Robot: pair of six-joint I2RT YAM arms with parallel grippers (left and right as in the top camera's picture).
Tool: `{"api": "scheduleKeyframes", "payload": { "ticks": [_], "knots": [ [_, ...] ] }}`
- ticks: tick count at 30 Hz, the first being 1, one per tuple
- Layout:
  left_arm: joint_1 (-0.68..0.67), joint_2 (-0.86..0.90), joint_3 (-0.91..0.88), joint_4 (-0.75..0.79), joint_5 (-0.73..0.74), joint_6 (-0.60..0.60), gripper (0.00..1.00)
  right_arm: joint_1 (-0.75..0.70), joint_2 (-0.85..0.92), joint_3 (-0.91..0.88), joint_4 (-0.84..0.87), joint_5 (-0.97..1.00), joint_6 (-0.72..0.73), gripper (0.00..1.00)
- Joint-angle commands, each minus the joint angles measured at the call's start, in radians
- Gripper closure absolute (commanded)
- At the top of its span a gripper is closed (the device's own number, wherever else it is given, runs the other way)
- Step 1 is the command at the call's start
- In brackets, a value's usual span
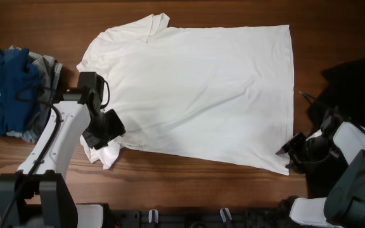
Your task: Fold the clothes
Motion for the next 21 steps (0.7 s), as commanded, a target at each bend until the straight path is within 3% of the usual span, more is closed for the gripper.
{"api": "scheduleKeyframes", "payload": {
  "ticks": [1, 3, 5, 7, 12, 19, 21],
  "knots": [
    [-0.001, -0.012, -0.055, 0.030, -0.013, 0.011, 0.48, 0.004, 0.010, -0.096, 0.084, -0.030, 0.033, 0.53],
    [-0.001, -0.012, -0.063, 0.041, -0.014, 0.011, 0.48, 0.004, 0.010, -0.126, 0.148, -0.088, 0.024, 0.59],
    [0.003, -0.012, -0.063, 0.043, -0.021, 0.011, 0.48, 0.004, 0.007, -0.111, 0.140, -0.141, -0.026, 0.82],
    [0.014, -0.012, -0.063, 0.036, -0.024, 0.011, 0.49, 0.004, 0.000, -0.057, 0.048, -0.153, -0.088, 0.96],
    [0.037, -0.012, -0.063, 0.027, -0.047, 0.012, 0.48, 0.004, -0.042, 0.076, -0.079, -0.140, -0.155, 0.96],
    [0.037, -0.010, -0.107, 0.079, -0.047, 0.002, 0.47, 0.003, -0.047, 0.082, 0.020, -0.187, -0.149, 0.96],
    [0.037, -0.010, -0.138, 0.114, -0.045, -0.049, 0.46, 0.003, -0.047, 0.092, 0.025, -0.186, -0.149, 0.96]
  ]
}}
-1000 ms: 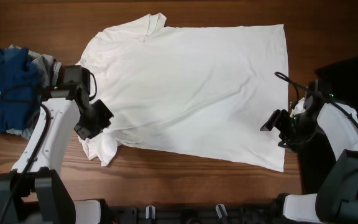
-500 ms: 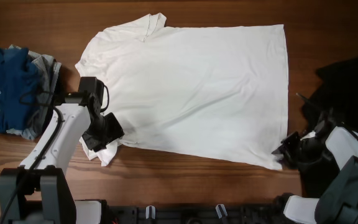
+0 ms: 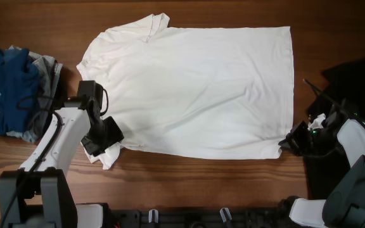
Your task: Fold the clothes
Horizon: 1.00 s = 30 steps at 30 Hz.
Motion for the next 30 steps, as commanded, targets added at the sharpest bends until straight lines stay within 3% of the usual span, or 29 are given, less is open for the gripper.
{"api": "scheduleKeyframes", "payload": {
  "ticks": [1, 4, 5, 6, 7, 11, 13, 16, 17, 18, 19, 20, 25, 28, 30],
  "knots": [
    [0.007, -0.010, -0.058, 0.054, 0.005, -0.064, 0.46, 0.004, -0.016, 0.030, 0.006, -0.027, -0.021, 0.96],
    [0.007, -0.010, -0.084, 0.119, 0.063, -0.088, 0.50, 0.004, -0.016, 0.050, 0.003, -0.027, -0.023, 0.96],
    [0.007, -0.010, -0.085, 0.121, 0.065, -0.108, 0.69, 0.004, -0.016, 0.052, 0.004, -0.027, -0.023, 0.96],
    [0.007, -0.010, -0.085, 0.110, 0.078, -0.109, 0.95, 0.004, -0.016, 0.052, 0.004, -0.027, -0.023, 0.96],
    [0.008, -0.010, -0.085, 0.085, 0.097, -0.108, 0.96, 0.004, -0.016, 0.052, -0.001, -0.027, -0.025, 0.96],
    [0.019, -0.011, -0.028, -0.100, 0.083, -0.027, 0.96, 0.004, -0.016, 0.052, -0.052, -0.024, -0.061, 0.96],
    [0.027, -0.011, 0.008, -0.053, 0.084, -0.016, 0.96, 0.004, -0.016, 0.052, -0.044, -0.024, -0.049, 0.96],
    [0.027, -0.011, 0.029, 0.162, 0.094, -0.013, 0.96, 0.004, -0.016, 0.052, -0.008, -0.048, 0.003, 0.96],
    [0.027, -0.010, 0.029, 0.229, 0.095, -0.013, 0.85, 0.004, -0.016, 0.052, -0.002, -0.061, 0.006, 0.96],
    [0.027, -0.010, 0.029, 0.262, 0.095, -0.011, 0.61, 0.004, -0.016, 0.052, 0.002, -0.074, 0.007, 0.96],
    [0.027, -0.010, 0.029, 0.267, 0.095, -0.010, 0.47, 0.004, -0.016, 0.052, 0.005, -0.074, 0.007, 0.96],
    [0.027, -0.010, 0.029, 0.244, 0.095, -0.006, 0.43, 0.004, -0.016, 0.052, 0.012, -0.072, 0.007, 0.96],
    [0.027, -0.010, 0.029, -0.056, 0.068, 0.043, 0.58, 0.004, -0.016, 0.052, 0.035, -0.072, 0.008, 0.96],
    [0.027, -0.010, 0.003, -0.083, 0.061, 0.039, 0.59, 0.004, -0.016, 0.052, 0.042, -0.072, 0.011, 0.96],
    [0.027, -0.010, -0.019, -0.071, 0.061, 0.039, 0.54, 0.004, -0.016, 0.052, 0.041, -0.072, 0.010, 0.96]
  ]
}}
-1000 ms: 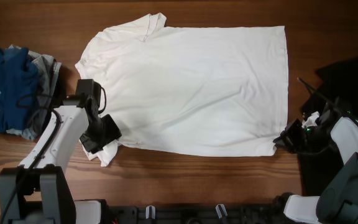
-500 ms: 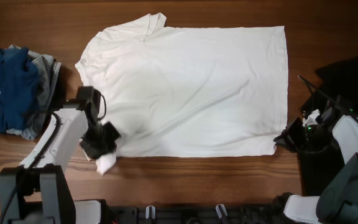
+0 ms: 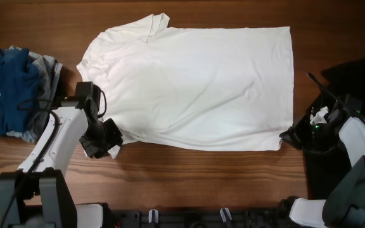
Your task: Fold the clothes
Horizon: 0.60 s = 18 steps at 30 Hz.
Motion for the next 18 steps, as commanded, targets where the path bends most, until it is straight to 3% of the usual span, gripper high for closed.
{"api": "scheduleKeyframes", "payload": {
  "ticks": [1, 4, 6, 7, 8, 9, 12, 18],
  "knots": [
    [0.007, -0.009, -0.052, 0.036, -0.017, 0.009, 0.51, 0.004, -0.015, 0.019, 0.006, -0.020, 0.009, 0.96],
    [0.008, -0.009, -0.119, 0.135, -0.054, -0.067, 0.46, 0.004, -0.015, 0.019, 0.006, -0.020, 0.006, 0.96],
    [0.008, -0.009, -0.148, 0.154, -0.073, -0.095, 0.54, 0.004, -0.015, 0.019, 0.004, -0.020, 0.003, 0.96],
    [0.008, -0.009, -0.148, 0.154, -0.073, -0.095, 0.64, 0.004, -0.015, 0.019, 0.005, -0.020, 0.003, 0.96],
    [0.008, -0.009, -0.148, 0.154, -0.072, -0.095, 0.85, 0.004, -0.015, 0.019, 0.005, -0.019, 0.001, 0.96],
    [0.008, -0.009, -0.147, 0.153, -0.068, -0.095, 0.96, 0.004, -0.015, 0.019, 0.006, -0.001, 0.001, 0.96],
    [0.029, -0.021, -0.088, 0.044, 0.041, -0.070, 0.96, 0.000, -0.024, 0.021, -0.041, 0.062, -0.026, 0.96],
    [0.146, -0.168, 0.064, -0.122, -0.077, -0.023, 0.96, 0.000, -0.069, 0.068, -0.161, 0.243, -0.005, 0.96]
  ]
}}
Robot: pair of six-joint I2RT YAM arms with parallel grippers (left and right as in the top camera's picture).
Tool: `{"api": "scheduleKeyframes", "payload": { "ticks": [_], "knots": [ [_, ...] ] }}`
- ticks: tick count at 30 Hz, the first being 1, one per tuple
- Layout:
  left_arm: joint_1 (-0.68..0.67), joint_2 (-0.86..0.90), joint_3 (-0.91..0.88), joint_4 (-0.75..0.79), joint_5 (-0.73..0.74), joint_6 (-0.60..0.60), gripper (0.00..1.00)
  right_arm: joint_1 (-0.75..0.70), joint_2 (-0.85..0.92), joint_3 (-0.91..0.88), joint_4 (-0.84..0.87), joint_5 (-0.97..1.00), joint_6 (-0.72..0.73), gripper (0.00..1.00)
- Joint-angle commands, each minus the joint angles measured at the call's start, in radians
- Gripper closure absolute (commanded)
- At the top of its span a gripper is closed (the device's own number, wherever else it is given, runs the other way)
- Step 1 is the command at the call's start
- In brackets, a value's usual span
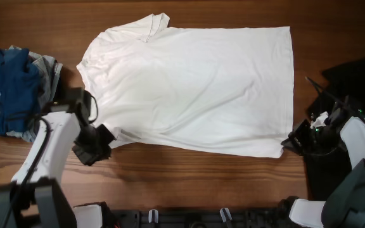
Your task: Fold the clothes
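A white T-shirt (pixel 195 88) lies spread flat on the wooden table (pixel 189 183), collar to the left and hem to the right. My left gripper (pixel 105 139) sits at the shirt's near left corner, where the sleeve is tucked out of sight under it; it looks shut on that cloth. At the near right hem corner, my right gripper (pixel 288 143) appears shut on the fabric. The shirt's near edge runs between the two grippers with slight wrinkles.
A pile of blue and grey clothes (pixel 8 88) lies at the left edge of the table. A black garment (pixel 353 76) lies at the right edge, behind the right arm. Bare wood shows along the front and back.
My left gripper has moved left and toward the front edge, and the bit of white sleeve by it no longer shows. The near right hem corner sits slightly nearer the front.
At first the near sleeve stuck out below my left gripper and the near hem corner reached far toward the front. Then the near edge stood further back and straighter with both grippers at its corners. Now the sleeve is hidden and the edge runs between them.
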Motion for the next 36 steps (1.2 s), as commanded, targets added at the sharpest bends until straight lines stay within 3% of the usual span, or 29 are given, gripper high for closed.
{"api": "scheduleKeyframes", "payload": {
  "ticks": [1, 9, 15, 21, 27, 36],
  "knots": [
    [0.077, -0.130, 0.066, -0.020, -0.063, 0.023, 0.96, 0.000, -0.055, 0.045, -0.028, 0.174, 0.023, 0.96],
    [0.170, -0.315, 0.068, -0.053, -0.047, 0.019, 0.96, -0.034, -0.141, 0.117, -0.107, 0.258, 0.069, 0.96],
    [0.160, -0.290, 0.068, -0.002, -0.046, 0.019, 0.96, -0.033, -0.140, 0.117, -0.101, 0.052, -0.024, 0.96],
    [0.116, -0.259, 0.068, 0.258, 0.040, 0.068, 0.96, -0.033, -0.129, 0.116, -0.066, -0.042, -0.031, 0.96],
    [-0.007, -0.171, 0.068, 0.454, 0.038, 0.069, 0.96, -0.032, -0.073, 0.112, -0.032, -0.042, 0.074, 0.96],
    [-0.049, -0.069, 0.068, 0.740, -0.038, 0.069, 0.96, -0.032, 0.019, 0.112, 0.198, -0.189, 0.243, 0.96]
  ]
}}
